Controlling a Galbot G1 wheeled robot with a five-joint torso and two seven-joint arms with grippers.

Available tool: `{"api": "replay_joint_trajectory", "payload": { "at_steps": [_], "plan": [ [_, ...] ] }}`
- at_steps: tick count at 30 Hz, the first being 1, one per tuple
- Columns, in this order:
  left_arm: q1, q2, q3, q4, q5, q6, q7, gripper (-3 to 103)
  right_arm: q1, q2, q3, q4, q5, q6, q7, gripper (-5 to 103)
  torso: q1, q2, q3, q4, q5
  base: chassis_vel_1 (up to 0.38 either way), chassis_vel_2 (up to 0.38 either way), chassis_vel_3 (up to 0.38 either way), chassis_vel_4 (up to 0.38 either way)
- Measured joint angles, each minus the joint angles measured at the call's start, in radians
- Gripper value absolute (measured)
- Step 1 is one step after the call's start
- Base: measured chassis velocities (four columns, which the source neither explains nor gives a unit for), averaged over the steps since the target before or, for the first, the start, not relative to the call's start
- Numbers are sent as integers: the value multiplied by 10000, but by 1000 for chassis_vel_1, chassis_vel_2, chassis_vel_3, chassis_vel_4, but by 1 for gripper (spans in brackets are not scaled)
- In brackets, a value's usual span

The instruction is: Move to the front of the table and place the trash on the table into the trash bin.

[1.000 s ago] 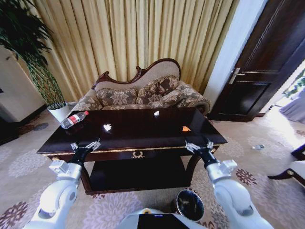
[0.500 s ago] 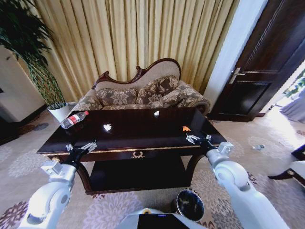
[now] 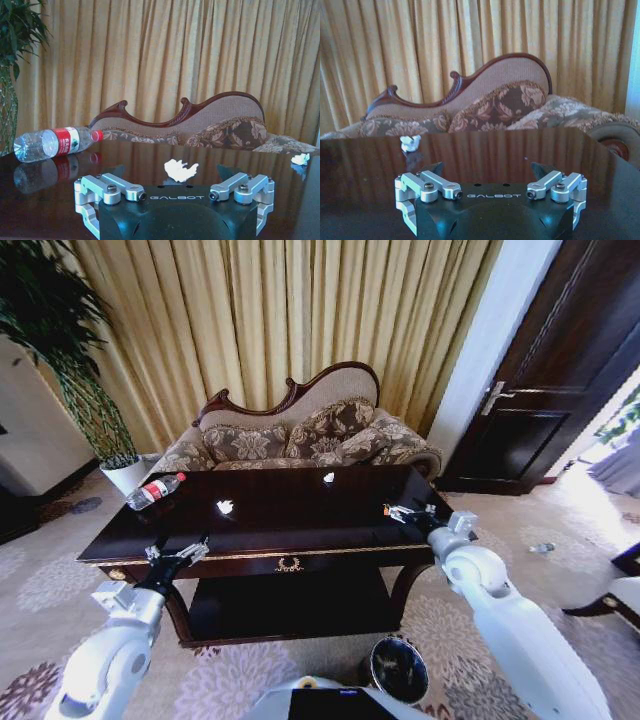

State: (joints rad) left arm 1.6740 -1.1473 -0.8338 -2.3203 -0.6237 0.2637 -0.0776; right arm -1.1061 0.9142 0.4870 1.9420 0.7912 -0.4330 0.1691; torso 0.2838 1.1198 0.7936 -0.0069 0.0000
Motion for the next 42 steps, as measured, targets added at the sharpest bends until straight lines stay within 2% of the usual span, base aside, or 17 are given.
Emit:
{"api": "replay_joint_trajectory", "payload": {
  "at_steps": [10, 12, 14, 16, 17, 19, 20, 23, 26, 31, 32, 34, 35, 38, 39, 41, 42],
  "plan": [
    [-14, -112, 13, 51, 53, -22, 0, 100, 316, 112, -442, -595, -65, -69, 11, 98, 0, 0, -1, 0, 0, 0, 0, 0, 0],
    [-37, -133, 7, 73, 83, -37, 0, 100, 317, 136, -524, -624, -80, -67, 87, 89, 0, 0, -1, 0, -1, 0, 0, 0, 0],
    [-64, -135, 7, 76, 100, -48, 2, 100, 317, 141, -574, -646, -99, -59, 149, 89, 0, 0, -1, 0, 0, 0, 0, 0, 0],
    [-123, -145, 7, 76, 115, -76, 5, 100, 317, 150, -645, -685, -156, -44, 266, 80, 0, 0, -1, -1, -1, 0, 0, 0, 0],
    [-123, -145, 7, 76, 115, -76, 5, 100, 317, 150, -645, -685, -156, -44, 266, 80, 0, 0, -1, -1, -1, 0, 0, 0, 0],
    [-146, -198, 8, 70, 125, -92, 15, 100, 277, 149, -661, -692, -212, -29, 353, 90, 0, 0, -1, 0, -1, 0, 0, 0, 0],
    [-146, -198, 8, 70, 125, -92, 15, 100, 277, 149, -661, -692, -212, -29, 353, 90, 0, 0, -1, 0, -1, 0, 0, 0, 0],
    [-159, -268, -16, 70, 156, -140, 37, 100, 153, 104, -656, -643, -289, -19, 384, 102, 0, 1, -1, -1, -1, 0, 0, 0, 0],
    [-173, -275, -40, 69, 156, -152, 41, 100, 78, 77, -639, -583, -352, 1, 381, 99, 0, 0, -1, -1, 0, 0, 0, 0, 0],
    [-213, -268, -70, 40, 148, -178, 44, 100, -70, 69, -645, -489, -486, 98, 369, 79, 0, 0, -1, -1, 0, 0, 0, 0, 0],
    [-213, -268, -70, 40, 148, -178, 44, 100, -70, 69, -645, -489, -486, 98, 369, 79, 0, 0, -1, -1, 0, 0, 0, 0, 0],
    [-206, -285, -70, 35, 147, -189, 46, 100, -96, 76, -655, -479, -529, 124, 368, 68, 0, 0, -1, 0, 0, 0, 0, 0, 0],
    [-206, -285, -70, 35, 147, -189, 46, 100, -96, 76, -655, -479, -529, 124, 368, 68, 0, 0, -1, 0, 0, 0, 0, 0, 0],
    [-187, -298, -75, 29, 152, -225, 50, 100, -157, 73, -657, -456, -619, 211, 362, 52, 0, 1, -1, 0, 0, 0, 0, 0, 0],
    [-187, -298, -75, 29, 152, -225, 50, 100, -157, 73, -657, -456, -619, 211, 362, 52, 0, 1, -1, 0, 0, 0, 0, 0, 0],
    [-192, -291, -87, 29, 153, -235, 51, 100, -218, 82, -653, -446, -666, 305, 385, 41, 0, 1, -1, 0, 0, 0, 0, 0, 0],
    [-192, -291, -87, 29, 153, -235, 51, 100, -218, 82, -653, -446, -666, 305, 385, 41, 0, 1, -1, 0, 0, 0, 0, 0, 0]
  ]
}}
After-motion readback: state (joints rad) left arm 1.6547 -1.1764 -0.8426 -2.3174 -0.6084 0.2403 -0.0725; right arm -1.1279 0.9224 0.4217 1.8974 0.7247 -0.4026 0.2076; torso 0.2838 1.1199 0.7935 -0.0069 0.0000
